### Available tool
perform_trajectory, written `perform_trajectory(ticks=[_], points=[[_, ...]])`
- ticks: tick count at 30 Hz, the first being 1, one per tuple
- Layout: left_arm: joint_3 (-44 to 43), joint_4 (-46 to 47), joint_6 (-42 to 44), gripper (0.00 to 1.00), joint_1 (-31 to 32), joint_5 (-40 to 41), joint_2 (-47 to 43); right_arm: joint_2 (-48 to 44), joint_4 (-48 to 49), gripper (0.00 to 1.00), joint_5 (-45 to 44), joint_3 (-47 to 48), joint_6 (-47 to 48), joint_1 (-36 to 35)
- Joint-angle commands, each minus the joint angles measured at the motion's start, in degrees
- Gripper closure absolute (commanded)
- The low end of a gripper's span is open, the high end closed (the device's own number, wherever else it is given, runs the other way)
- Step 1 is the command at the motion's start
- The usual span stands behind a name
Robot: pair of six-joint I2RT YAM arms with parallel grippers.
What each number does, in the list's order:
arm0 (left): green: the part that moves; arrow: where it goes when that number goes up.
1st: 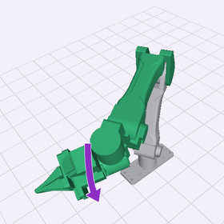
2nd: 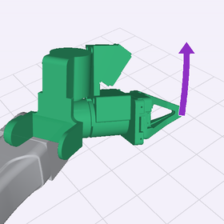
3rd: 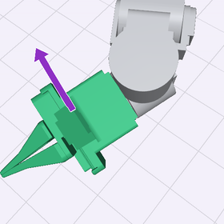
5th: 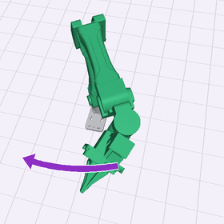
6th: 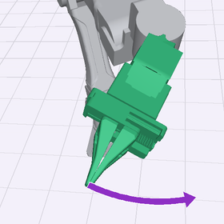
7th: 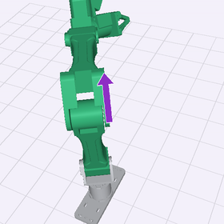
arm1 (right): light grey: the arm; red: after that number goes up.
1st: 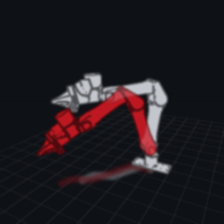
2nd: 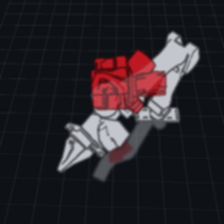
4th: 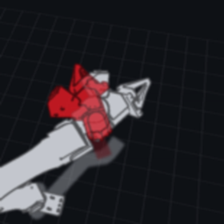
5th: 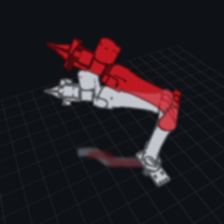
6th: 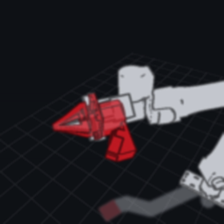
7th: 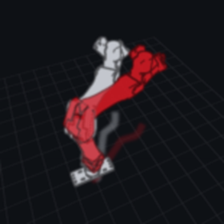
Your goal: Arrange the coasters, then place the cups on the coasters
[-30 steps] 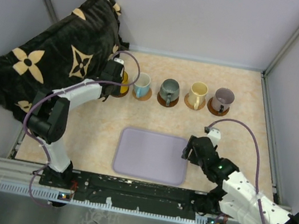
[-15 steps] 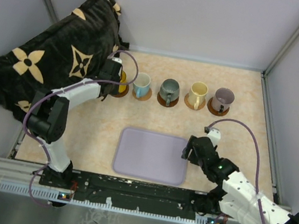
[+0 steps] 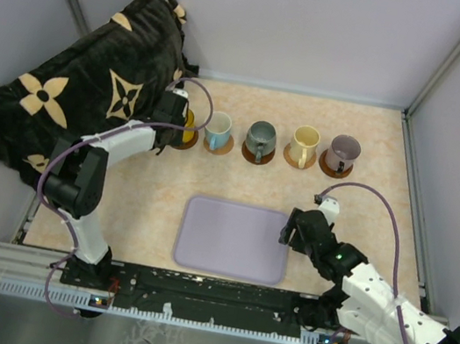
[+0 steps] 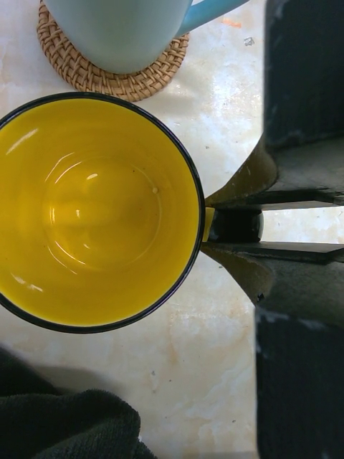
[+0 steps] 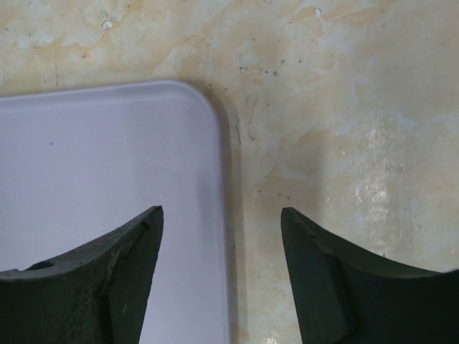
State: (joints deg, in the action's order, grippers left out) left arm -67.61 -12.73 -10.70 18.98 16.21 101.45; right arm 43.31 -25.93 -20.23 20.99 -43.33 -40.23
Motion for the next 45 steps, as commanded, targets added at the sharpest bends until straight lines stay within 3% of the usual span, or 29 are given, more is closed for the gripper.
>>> perform_trajectory(ticks=[1,12,26,36,45], points=[[-2.39,3.35,-0.81,0.94,-0.35,-0.97,0.44,0.04,2.33,0.33,-0.16,0.68,-0.45,0.33],[-3.18,0.02,-1.26,0.89,-0.39,-0.17,-0.41,0.19,2.55,0.33,0.19,0.63,-0.44,0.32],[-2.05,-1.64,-1.9,0.52,-0.35,1.78,-2.39,0.28,2.86,0.33,0.74,1.14,-0.26,0.33],[-1.03,-1.74,-3.49,0.41,-0.27,0.5,-4.33,-0.3,2.23,0.33,0.81,1.33,-0.2,0.33],[1.47,-3.05,-4.57,0.34,-0.26,0.56,-12.26,-1.36,1.21,0.33,-0.54,1.74,-0.67,0.31]])
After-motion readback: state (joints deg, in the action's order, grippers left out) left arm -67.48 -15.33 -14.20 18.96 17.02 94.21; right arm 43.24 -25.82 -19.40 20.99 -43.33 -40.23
